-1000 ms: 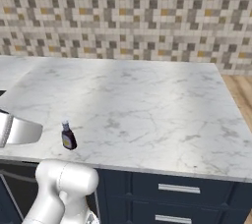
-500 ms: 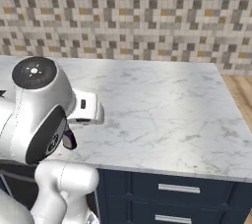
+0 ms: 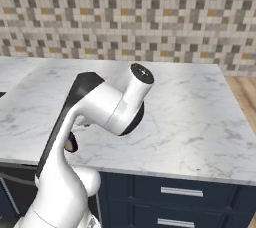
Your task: Place the ketchup and condiment bottle from the counter to the top shelf of the fridge. If the existing items in the fridge are on the top shelf, move them to other shelves.
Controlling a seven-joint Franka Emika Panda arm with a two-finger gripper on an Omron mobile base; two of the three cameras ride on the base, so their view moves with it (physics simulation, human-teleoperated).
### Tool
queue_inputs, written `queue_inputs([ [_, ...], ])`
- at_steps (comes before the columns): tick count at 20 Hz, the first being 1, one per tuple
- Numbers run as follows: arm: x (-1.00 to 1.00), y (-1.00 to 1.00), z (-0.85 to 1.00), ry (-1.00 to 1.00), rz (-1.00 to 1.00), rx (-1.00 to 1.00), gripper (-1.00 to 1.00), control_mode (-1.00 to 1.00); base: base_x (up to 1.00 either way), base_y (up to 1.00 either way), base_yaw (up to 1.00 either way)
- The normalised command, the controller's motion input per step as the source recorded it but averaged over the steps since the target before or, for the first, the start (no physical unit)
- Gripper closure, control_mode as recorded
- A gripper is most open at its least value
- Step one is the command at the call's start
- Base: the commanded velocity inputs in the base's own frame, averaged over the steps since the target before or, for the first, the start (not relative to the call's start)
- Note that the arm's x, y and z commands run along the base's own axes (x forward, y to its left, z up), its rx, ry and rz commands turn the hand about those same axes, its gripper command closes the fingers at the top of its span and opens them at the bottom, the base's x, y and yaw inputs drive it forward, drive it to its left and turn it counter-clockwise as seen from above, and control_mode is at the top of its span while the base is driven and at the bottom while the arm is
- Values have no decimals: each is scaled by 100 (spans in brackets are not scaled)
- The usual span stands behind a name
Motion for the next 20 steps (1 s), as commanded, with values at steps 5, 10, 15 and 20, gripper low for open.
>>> queue_inputs([
  [5, 99, 0, -85, -3, 47, 28, -100, -100, 0, 0, 0],
  [10, 83, 20, -77, -8, 44, 25, -100, -100, 0, 0, 0],
  [15, 50, 45, -67, -14, 37, 22, -100, -100, 0, 0, 0],
  [20, 20, 66, -53, -16, 15, 11, -100, -100, 0, 0, 0],
])
